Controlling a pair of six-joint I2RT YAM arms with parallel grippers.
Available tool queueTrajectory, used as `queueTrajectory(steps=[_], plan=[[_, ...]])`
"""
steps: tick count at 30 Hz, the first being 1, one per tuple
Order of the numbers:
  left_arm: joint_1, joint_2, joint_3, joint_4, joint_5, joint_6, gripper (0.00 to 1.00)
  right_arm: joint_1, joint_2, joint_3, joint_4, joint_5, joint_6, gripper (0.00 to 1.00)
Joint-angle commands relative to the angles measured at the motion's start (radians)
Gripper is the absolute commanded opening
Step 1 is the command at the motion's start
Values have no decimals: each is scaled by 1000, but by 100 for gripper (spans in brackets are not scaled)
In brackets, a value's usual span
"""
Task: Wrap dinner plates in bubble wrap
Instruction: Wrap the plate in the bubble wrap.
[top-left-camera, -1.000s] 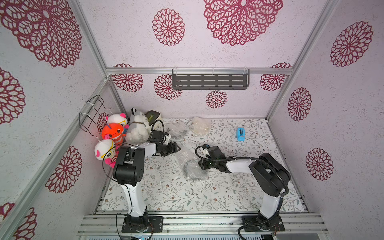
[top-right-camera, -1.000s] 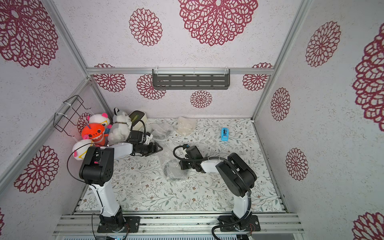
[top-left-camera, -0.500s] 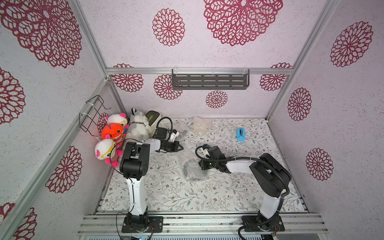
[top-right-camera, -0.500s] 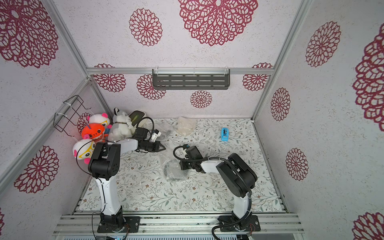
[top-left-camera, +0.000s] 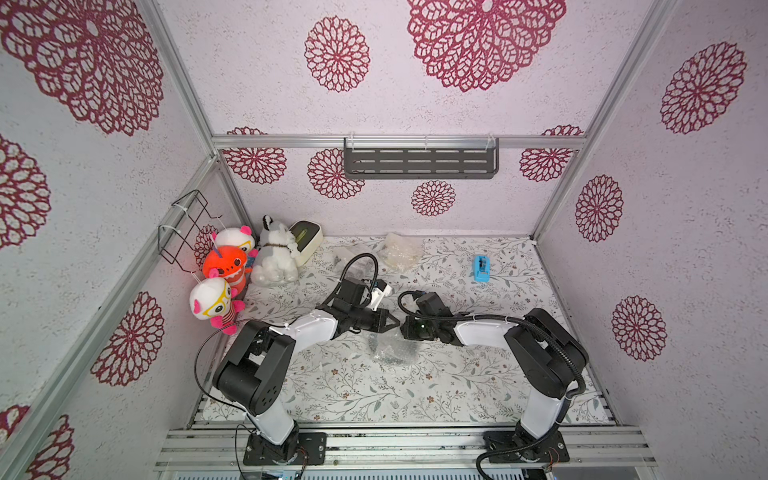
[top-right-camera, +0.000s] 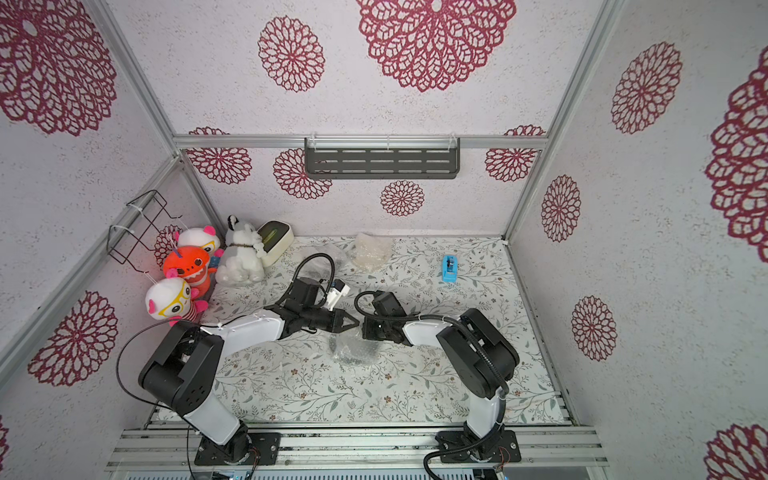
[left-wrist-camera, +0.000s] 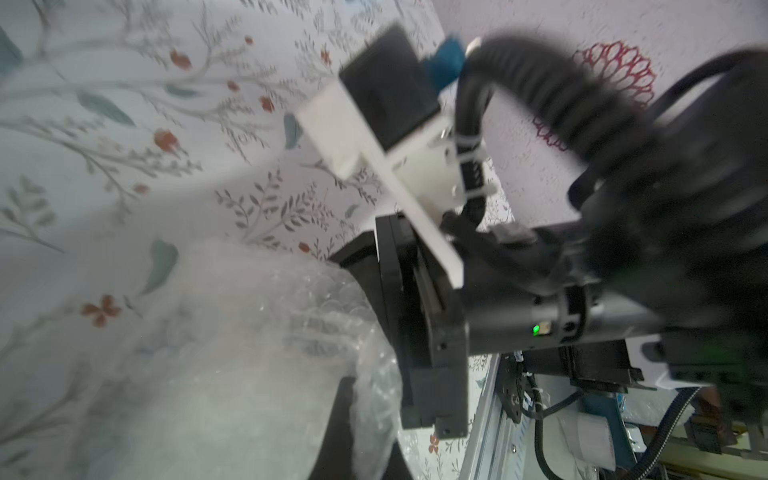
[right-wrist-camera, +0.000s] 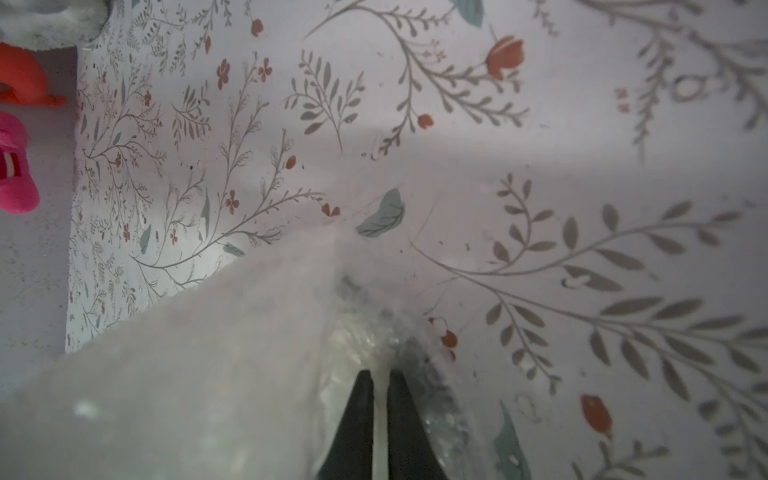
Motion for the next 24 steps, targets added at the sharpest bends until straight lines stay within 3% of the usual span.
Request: queueTrajectory(steps=[1, 7, 10, 12, 15, 19, 22, 24], plan=[[-95, 22, -25, -32, -34, 40, 2, 4, -48, -48, -60, 68, 106, 12], [-144, 107, -69, -82, -90, 103, 6, 5, -118, -120, 52, 157, 215, 14], [-144, 134, -67, -61, -106, 99, 6, -2, -171, -160, 155, 180, 210, 26], [-143, 145, -55, -58, -110, 99, 6, -38, -246, -175, 151, 165, 126, 36], [-140, 149, -42, -68, -105, 109, 6, -120, -374, -184, -46, 115, -77, 39], [-118, 150, -32, -72, -90, 119, 7, -135, -487, -267, -303, 7, -315, 24], [-96, 150, -8, -74, -71, 130, 9, -90, -503, -335, -318, -129, -330, 18], [-90, 160, 28, -95, -62, 161, 10, -42, -472, -350, -266, -156, -303, 16]])
